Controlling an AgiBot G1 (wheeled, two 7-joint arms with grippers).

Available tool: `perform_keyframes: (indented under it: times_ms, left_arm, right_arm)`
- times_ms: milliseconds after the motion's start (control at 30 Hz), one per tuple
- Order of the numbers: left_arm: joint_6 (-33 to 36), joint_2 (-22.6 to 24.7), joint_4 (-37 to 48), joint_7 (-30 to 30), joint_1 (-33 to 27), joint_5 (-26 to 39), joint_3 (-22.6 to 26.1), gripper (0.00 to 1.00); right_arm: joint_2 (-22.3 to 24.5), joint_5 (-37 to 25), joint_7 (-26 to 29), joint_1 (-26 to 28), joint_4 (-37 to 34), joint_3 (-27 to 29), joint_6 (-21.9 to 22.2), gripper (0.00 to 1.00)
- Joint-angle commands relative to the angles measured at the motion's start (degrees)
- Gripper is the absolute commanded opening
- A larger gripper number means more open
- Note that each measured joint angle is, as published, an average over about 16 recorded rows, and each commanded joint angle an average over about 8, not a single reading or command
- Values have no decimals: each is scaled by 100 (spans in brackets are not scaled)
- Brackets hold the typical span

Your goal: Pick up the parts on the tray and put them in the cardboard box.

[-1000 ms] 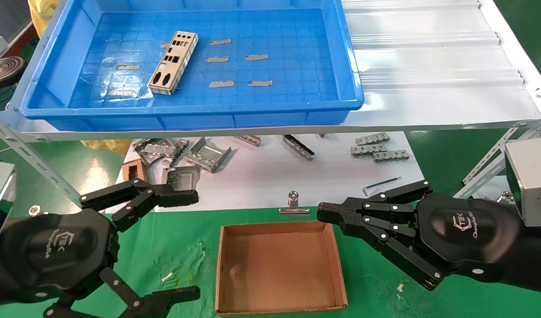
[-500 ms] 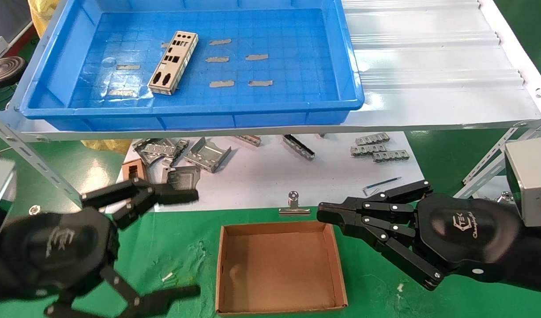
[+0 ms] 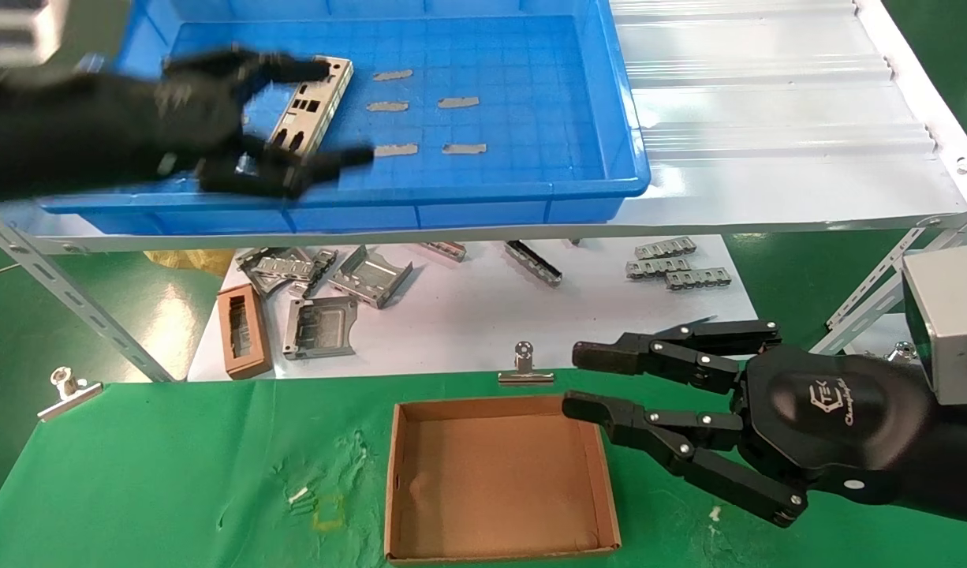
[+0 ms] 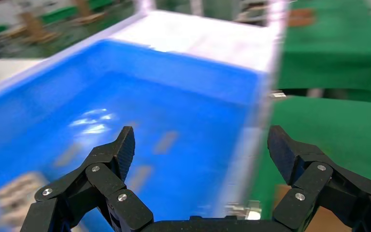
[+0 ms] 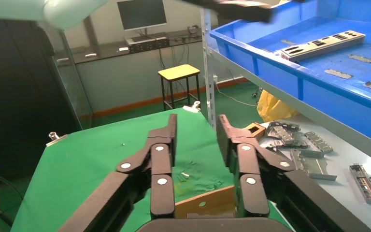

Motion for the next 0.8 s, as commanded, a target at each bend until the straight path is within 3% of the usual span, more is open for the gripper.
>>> perform_keyframes:
  times_ms: [33,400,567,800]
  left_arm:
    - [-143,291,597,89,-440,299,123,100]
    - [-1816,1438,3140,439,-1617,1324,596,100]
    - [-2317,1676,3609,506,-1752,1468,663,100]
    - [-2298,1775,3895,550,-1805,1426,635,100]
  right_arm:
    - [0,0,0,0,0,0,0,100]
    - [0,0,0,0,0,0,0,100]
    - [0,0,0,0,0,0,0,100]
    - [0,0,0,0,0,0,0,100]
